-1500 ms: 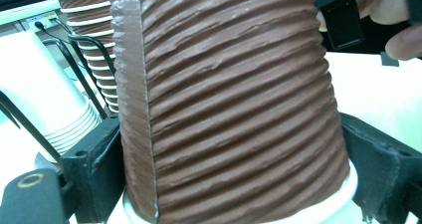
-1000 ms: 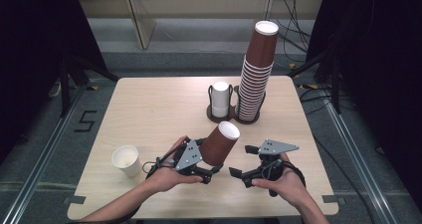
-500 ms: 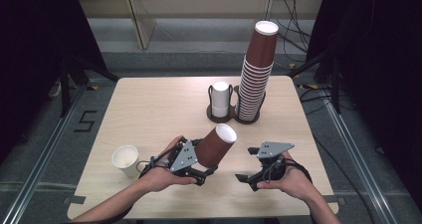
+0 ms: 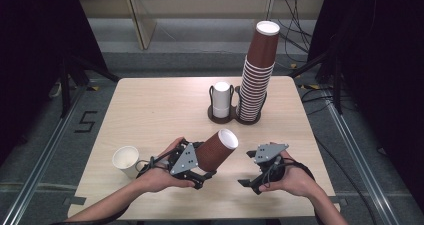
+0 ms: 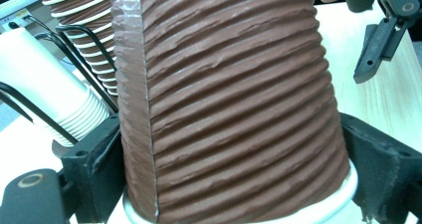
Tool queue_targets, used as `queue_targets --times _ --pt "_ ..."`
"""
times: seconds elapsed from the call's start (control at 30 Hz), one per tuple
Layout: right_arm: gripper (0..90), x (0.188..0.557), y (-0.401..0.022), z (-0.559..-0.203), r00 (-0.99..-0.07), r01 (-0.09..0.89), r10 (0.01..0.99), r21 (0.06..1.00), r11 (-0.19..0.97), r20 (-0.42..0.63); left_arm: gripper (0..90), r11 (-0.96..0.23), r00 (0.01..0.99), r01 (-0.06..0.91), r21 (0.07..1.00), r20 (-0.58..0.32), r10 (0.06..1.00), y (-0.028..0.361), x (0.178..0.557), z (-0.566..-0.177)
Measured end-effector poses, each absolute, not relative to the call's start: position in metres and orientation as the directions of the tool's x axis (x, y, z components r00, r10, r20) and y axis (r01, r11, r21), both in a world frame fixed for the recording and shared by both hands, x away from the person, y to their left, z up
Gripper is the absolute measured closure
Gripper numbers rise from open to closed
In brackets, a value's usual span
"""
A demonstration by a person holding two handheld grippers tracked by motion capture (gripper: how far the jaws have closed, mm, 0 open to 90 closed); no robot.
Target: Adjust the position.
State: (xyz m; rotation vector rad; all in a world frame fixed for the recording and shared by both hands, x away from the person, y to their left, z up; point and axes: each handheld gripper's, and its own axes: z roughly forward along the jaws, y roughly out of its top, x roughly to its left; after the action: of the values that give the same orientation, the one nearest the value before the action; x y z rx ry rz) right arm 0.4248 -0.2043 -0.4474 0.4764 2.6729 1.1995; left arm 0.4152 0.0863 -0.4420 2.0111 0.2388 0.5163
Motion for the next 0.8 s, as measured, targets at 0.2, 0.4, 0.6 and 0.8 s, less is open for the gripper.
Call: queue_targets --times 0.2,0.4,0.6,0.8 --pt "6.5 0.426 -0.204 -0.444 -0.947 0.177 0.316 0.738 0.651 -0.051 10.5 -0.511 0.899 -0.063 0.857 0.272 0.344 0.086 0.414 -0.442" --pt "6.8 0.426 -0.201 -0.44 -0.958 0.147 0.278 0.713 0.686 -0.07 10.5 -0.558 0.908 -0.078 0.826 0.29 0.302 0.087 0.412 -0.444" --pt "6.8 0.428 -0.198 -0.439 -0.965 0.122 0.249 0.7 0.704 -0.083 10.5 -0.582 0.911 -0.092 0.808 0.304 0.278 0.085 0.411 -0.444" --pt "6.8 0.427 -0.193 -0.433 -0.968 0.112 0.235 0.685 0.72 -0.089 10.5 -0.627 0.918 -0.113 0.771 0.322 0.23 0.082 0.409 -0.445"
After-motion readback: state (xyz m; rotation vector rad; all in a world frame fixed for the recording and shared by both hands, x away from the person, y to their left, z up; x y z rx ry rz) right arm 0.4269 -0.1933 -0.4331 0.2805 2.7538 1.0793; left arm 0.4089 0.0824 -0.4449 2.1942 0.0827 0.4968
